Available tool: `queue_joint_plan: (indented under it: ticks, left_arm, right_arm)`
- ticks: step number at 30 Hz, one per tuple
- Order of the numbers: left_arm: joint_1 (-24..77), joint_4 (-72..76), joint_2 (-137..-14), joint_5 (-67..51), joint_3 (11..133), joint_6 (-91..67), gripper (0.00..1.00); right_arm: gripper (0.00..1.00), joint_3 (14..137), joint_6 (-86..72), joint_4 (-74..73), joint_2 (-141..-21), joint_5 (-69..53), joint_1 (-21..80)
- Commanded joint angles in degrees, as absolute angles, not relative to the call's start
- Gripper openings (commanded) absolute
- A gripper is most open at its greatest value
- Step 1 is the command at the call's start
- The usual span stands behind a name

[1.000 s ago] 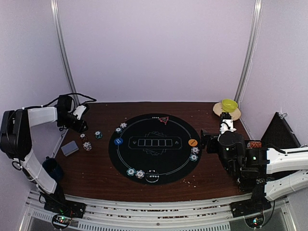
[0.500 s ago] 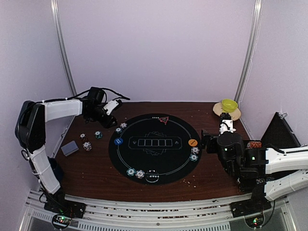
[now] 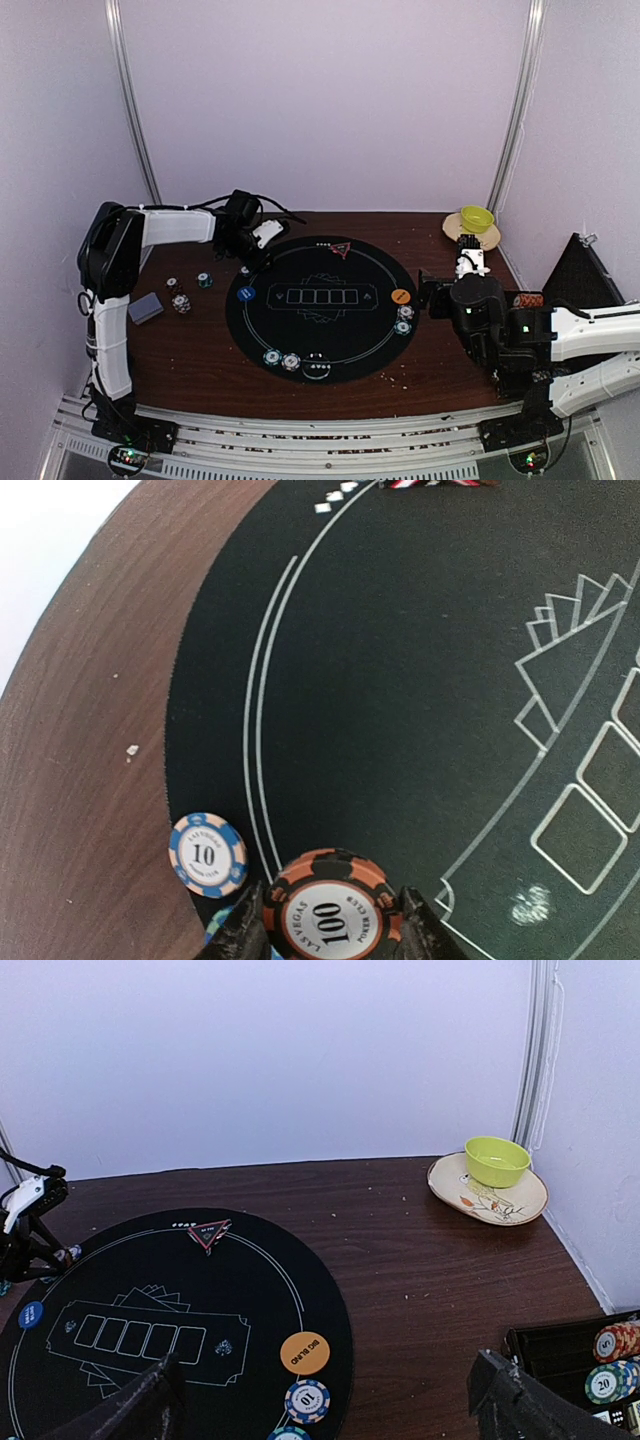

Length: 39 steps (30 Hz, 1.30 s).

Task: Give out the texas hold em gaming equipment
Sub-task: Place the poker chips pile at the small blind area.

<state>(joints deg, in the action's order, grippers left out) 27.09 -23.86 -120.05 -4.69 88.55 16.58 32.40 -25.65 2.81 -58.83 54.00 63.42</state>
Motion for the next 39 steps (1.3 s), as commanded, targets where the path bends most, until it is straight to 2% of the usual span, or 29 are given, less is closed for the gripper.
queue_joint_plan:
  ticks: [1,14,30,39]
  left_arm:
    - [26.7,-21.5,-122.1,-1.1,90.7,17.0,0.26]
    - [27.0,-20.0,-124.0,-0.4,90.4,17.3,0.26]
    - [27.2,-20.0,-125.2,1.3,89.6,17.7,0.32]
    - [27.6,-20.0,-125.3,2.4,89.5,18.0,0.42]
  right_arm:
    - [1.00,33.8,-25.1,2.2,-58.9,54.9,63.8]
    - [1.00,33.9,-25.1,2.2,-59.2,55.0,63.8]
    - [1.00,33.9,-25.0,2.1,-59.2,54.8,63.9]
    - [1.00,34.0,-25.0,2.0,-59.0,54.6,63.8]
